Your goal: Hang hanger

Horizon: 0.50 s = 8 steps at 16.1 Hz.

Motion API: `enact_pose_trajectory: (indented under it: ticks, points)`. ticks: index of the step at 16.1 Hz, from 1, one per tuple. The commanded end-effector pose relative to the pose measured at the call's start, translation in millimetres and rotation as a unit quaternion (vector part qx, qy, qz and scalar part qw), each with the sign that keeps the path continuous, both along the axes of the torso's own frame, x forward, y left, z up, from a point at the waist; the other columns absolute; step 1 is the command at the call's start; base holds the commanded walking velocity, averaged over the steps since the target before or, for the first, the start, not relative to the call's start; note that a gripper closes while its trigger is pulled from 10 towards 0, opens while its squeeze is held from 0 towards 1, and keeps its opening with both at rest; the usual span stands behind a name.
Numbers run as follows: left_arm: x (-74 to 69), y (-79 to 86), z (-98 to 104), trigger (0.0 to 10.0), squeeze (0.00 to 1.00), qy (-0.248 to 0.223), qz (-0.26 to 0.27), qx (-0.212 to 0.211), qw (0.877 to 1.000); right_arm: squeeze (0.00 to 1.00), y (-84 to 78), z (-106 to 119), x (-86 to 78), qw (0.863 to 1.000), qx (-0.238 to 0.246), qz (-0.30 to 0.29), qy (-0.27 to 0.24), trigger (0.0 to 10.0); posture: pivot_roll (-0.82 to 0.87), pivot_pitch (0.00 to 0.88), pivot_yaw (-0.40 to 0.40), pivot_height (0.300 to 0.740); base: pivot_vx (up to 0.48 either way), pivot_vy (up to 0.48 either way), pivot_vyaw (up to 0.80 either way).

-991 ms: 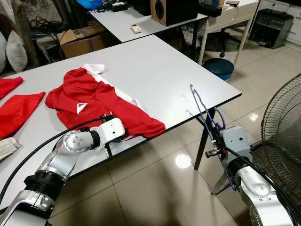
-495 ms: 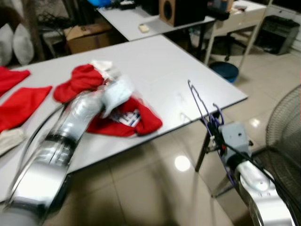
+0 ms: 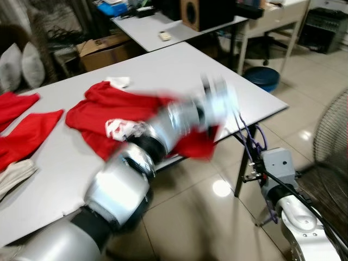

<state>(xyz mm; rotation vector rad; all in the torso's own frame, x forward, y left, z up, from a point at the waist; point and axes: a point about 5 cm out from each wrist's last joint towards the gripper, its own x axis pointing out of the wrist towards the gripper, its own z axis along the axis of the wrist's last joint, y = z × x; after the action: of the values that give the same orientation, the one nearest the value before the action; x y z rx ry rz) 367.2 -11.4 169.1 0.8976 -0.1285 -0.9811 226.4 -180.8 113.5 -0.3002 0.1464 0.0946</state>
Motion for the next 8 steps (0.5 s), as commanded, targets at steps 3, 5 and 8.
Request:
enact_pose_trajectory:
  ticks: [3,5,8]
  points:
    - [3.7,22.8,-13,10.0,1.0,0.028,0.013,0.031,0.999,0.0,4.2,4,3.6,1.0,0.004,0.005,-0.005,10.0,-0.32,0.0,0.147,0.74,0.0,0.0,0.0]
    - [6.4,28.1,-11,10.0,1.0,0.032,0.02,0.021,0.999,0.0,5.9,4,5.8,1.0,0.004,0.012,-0.005,10.0,-0.31,0.0,0.134,0.74,0.0,0.0,0.0]
    - [14.3,46.5,-5,10.0,1.0,0.06,0.043,0.012,0.997,0.0,10.0,5,10.6,1.0,0.003,0.024,-0.006,10.0,-0.3,0.0,0.121,0.74,0.0,0.0,0.0]
